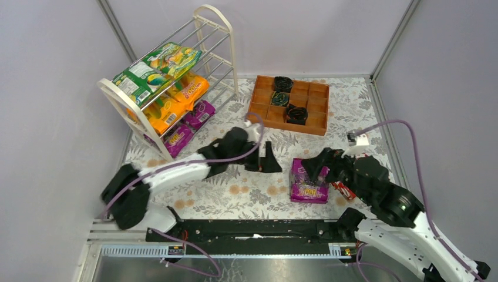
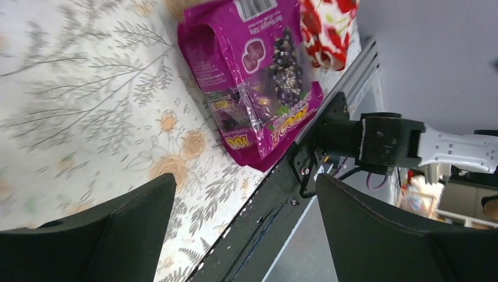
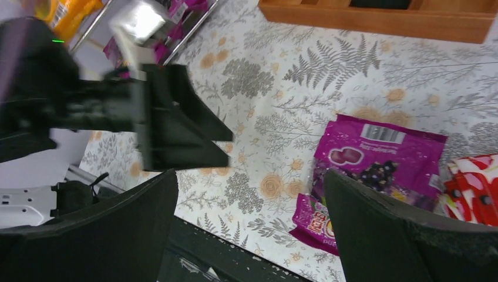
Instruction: Place and organize the candy bags onto the shelf
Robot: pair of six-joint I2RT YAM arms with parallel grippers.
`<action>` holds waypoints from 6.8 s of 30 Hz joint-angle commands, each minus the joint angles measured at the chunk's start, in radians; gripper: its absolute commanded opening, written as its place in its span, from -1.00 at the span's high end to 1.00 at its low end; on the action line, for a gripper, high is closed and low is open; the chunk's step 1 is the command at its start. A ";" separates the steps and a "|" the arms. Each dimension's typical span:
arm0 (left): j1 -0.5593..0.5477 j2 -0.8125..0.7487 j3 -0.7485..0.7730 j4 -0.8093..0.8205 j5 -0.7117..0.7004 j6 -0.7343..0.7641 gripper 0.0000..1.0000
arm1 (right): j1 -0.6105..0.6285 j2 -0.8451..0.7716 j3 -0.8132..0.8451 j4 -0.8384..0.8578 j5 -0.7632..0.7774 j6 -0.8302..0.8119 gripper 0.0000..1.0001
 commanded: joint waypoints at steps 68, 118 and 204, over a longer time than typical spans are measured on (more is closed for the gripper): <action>0.249 -0.065 -0.337 1.460 -0.026 -1.096 1.00 | 0.003 0.822 -0.634 2.173 -0.363 0.723 -1.00; 0.345 -0.475 -0.360 0.794 -0.016 -0.689 -0.83 | -0.043 0.780 -0.276 2.220 -0.175 0.664 0.67; 0.235 -0.714 0.377 -0.467 -0.445 0.402 -0.97 | -0.182 1.315 0.579 0.828 -0.610 0.189 -1.00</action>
